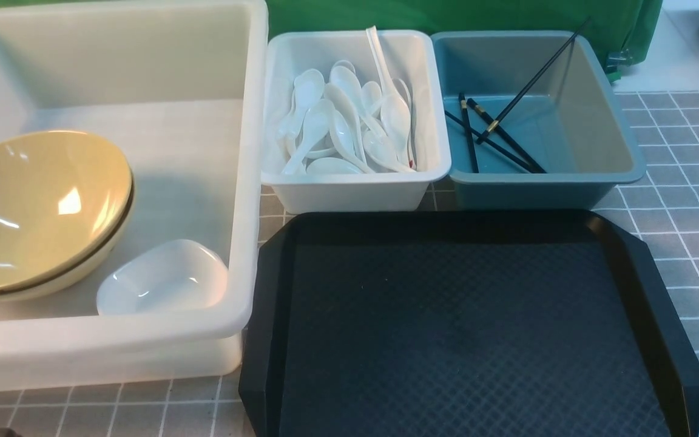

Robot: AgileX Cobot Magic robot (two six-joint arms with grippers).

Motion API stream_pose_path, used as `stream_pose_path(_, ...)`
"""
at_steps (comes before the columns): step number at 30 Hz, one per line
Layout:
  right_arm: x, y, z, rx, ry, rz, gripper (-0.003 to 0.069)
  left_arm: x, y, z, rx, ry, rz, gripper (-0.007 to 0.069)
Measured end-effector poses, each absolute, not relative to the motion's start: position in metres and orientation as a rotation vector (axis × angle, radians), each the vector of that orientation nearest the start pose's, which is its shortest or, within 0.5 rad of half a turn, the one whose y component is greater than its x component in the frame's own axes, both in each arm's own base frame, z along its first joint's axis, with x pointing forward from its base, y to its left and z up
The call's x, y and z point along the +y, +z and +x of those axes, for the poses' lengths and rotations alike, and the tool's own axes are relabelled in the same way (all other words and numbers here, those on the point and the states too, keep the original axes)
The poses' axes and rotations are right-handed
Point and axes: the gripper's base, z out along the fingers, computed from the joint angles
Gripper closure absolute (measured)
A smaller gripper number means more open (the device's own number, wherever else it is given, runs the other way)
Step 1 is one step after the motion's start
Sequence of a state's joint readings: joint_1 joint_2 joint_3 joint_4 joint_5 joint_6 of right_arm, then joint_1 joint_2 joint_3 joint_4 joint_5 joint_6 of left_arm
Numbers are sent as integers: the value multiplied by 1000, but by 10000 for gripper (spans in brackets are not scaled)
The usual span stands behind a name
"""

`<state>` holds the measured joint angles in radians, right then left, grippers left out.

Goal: On grey table put chopsticks spoon bowls plates into blue grey white boxes.

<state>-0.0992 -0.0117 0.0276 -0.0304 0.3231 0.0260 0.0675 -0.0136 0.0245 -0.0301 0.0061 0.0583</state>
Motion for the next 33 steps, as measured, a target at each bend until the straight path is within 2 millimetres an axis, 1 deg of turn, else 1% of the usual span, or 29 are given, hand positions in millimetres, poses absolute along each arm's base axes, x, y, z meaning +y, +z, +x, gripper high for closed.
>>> stream_pose_path(1,-6,175,53,1821,-81,95,614,4,204,56,1518,73,-36,633)
stream_pose_path(3,-6,175,53,1821,-81,95,613,3,192,56,1646,35,-65,633)
stream_pose_path(4,-6,175,53,1821,-81,95,614,3,190,56,1667,29,-68,633)
stream_pose_path(5,-6,175,53,1821,-81,95,614,2,182,55,1757,11,-75,633)
stream_pose_path(8,-6,175,53,1821,-81,95,614,1,177,54,1812,-8,-84,633)
stream_pose_path(23,-6,175,53,1821,-81,95,613,1,177,54,1816,-11,-86,633)
stream_pose_path(33,-6,175,53,1821,-81,95,599,1,177,54,1816,-11,-86,633)
